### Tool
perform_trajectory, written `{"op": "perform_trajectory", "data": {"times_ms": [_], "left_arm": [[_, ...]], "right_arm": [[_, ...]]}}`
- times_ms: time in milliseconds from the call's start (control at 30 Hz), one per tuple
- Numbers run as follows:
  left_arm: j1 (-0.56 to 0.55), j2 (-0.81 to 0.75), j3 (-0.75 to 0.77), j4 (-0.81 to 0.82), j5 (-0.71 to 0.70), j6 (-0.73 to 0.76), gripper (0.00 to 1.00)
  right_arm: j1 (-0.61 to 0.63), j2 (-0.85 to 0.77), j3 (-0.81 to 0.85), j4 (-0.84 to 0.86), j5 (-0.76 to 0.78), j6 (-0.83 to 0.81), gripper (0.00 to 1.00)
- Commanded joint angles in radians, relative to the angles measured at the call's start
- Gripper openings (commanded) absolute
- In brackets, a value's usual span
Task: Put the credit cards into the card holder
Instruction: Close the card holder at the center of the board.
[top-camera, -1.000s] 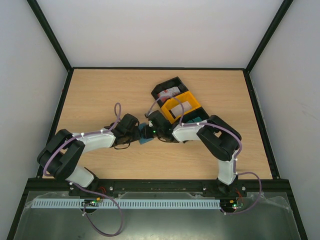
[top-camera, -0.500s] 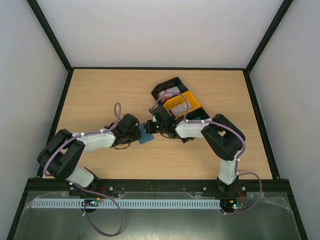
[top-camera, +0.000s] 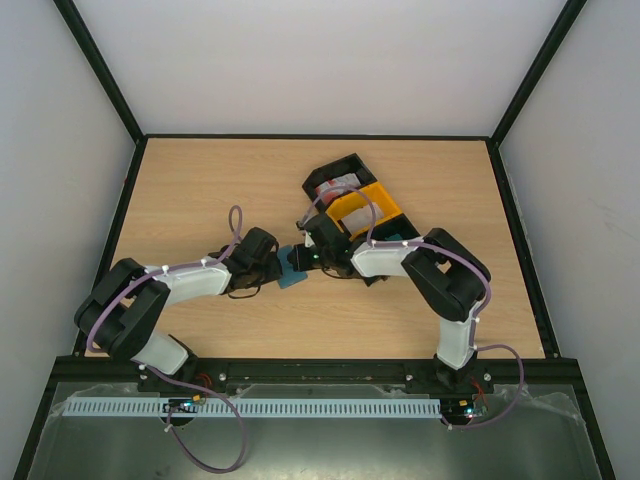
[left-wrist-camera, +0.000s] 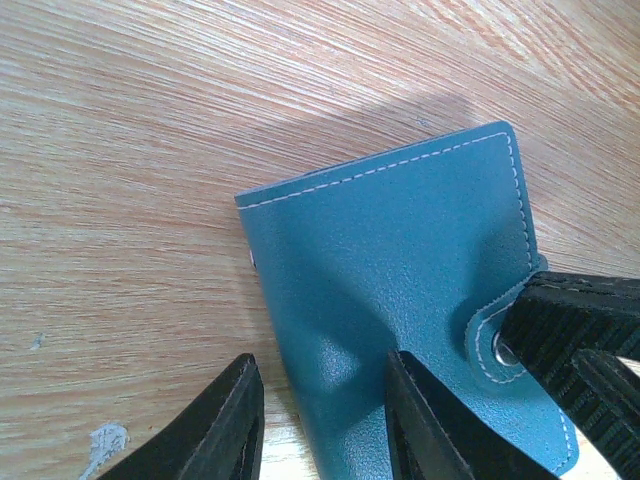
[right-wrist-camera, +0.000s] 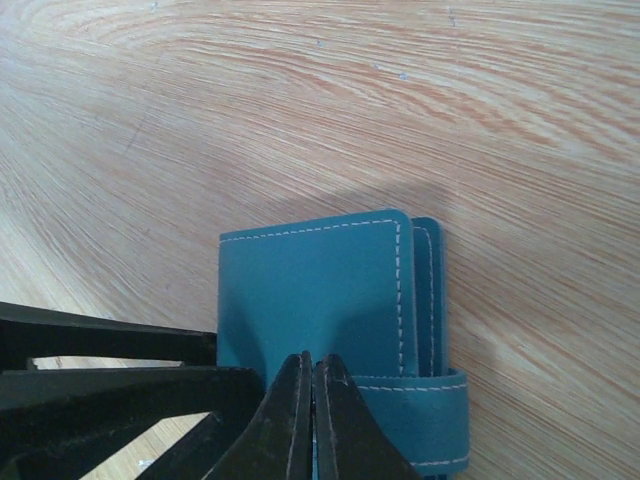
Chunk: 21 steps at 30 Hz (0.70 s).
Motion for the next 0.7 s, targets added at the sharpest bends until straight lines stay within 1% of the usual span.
{"op": "perform_trajectory", "data": {"times_ms": [0, 100, 300, 500, 667], "left_arm": [[-0.002, 0.034, -0.002, -0.087, -0.014, 0.002, 0.35], [-0.002, 0.036, -0.002, -0.086, -0.013, 0.002, 0.35], [-0.002, 0.040, 0.003, -0.087, -0.013, 0.000, 0.35], [-0.002, 0.044, 0.001, -0.086, -0.013, 0.000, 0.35], [-0.002, 0.045, 0.002, -0.083, -0.011, 0.000, 0.34]], "right_arm": [[-0.001, -0.044, -0.019, -0.040, 0.047, -0.062, 0.03], [-0.001, -0.052, -0.021, -0.056, 0.065, -0.078, 0.06], [0.001, -0.059, -0.037, -0.046, 0.054, -0.092, 0.11], [0.003, -0.068, -0.049, -0.049, 0.062, -0.100, 0.11], [0.003, -0.061, -0.066, -0.026, 0.026, -0.086, 0.12]]}}
